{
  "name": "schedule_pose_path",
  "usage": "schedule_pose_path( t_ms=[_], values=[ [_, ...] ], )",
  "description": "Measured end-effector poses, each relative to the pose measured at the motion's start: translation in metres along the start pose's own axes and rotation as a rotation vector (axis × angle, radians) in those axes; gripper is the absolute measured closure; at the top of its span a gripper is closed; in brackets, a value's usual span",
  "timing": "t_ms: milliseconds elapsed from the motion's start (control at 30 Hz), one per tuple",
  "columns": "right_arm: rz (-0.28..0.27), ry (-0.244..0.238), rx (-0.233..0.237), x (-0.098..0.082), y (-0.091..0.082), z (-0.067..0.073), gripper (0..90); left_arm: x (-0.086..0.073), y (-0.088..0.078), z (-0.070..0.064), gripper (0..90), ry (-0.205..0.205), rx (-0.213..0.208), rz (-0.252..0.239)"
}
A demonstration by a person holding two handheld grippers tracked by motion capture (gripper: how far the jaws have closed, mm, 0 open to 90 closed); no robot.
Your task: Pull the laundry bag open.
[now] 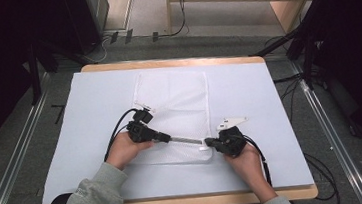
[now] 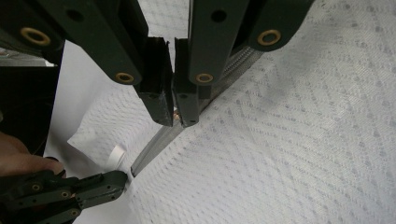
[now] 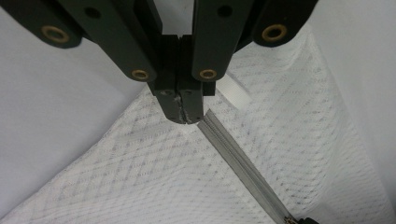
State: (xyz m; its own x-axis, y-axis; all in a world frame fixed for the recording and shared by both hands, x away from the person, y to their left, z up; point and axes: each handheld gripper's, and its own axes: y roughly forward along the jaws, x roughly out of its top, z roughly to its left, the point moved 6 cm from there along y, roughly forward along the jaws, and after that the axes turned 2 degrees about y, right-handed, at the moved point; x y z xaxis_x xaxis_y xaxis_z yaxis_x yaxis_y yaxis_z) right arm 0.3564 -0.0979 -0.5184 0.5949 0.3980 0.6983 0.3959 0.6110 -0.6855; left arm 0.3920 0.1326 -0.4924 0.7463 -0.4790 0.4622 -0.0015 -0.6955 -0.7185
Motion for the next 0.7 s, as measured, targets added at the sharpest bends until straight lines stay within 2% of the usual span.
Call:
schedule_pose_path(
  t_ms=[67, 100, 133, 533, 700],
  values=[
    [0.000, 0.001, 0.001, 0.000, 0.000, 0.000, 90.0, -0.001, -0.003, 0.002, 88.2, -0.002, 0.009, -0.003],
    [0.001, 0.000, 0.002, 0.000, 0.000, 0.000, 90.0, -0.001, -0.003, 0.002, 88.2, -0.015, -0.007, -0.006],
    [0.002, 0.000, 0.001, 0.000, 0.000, 0.000, 90.0, -0.001, -0.004, 0.003, 88.2, -0.012, 0.010, -0.005],
    [0.004, 0.001, 0.001, 0.000, 0.000, 0.000, 90.0, -0.005, -0.012, 0.006, 88.2, -0.026, 0.004, -0.014],
    [0.006, 0.001, 0.002, 0.000, 0.000, 0.000, 90.0, -0.006, -0.012, 0.006, 88.2, -0.026, 0.016, -0.013]
  ],
)
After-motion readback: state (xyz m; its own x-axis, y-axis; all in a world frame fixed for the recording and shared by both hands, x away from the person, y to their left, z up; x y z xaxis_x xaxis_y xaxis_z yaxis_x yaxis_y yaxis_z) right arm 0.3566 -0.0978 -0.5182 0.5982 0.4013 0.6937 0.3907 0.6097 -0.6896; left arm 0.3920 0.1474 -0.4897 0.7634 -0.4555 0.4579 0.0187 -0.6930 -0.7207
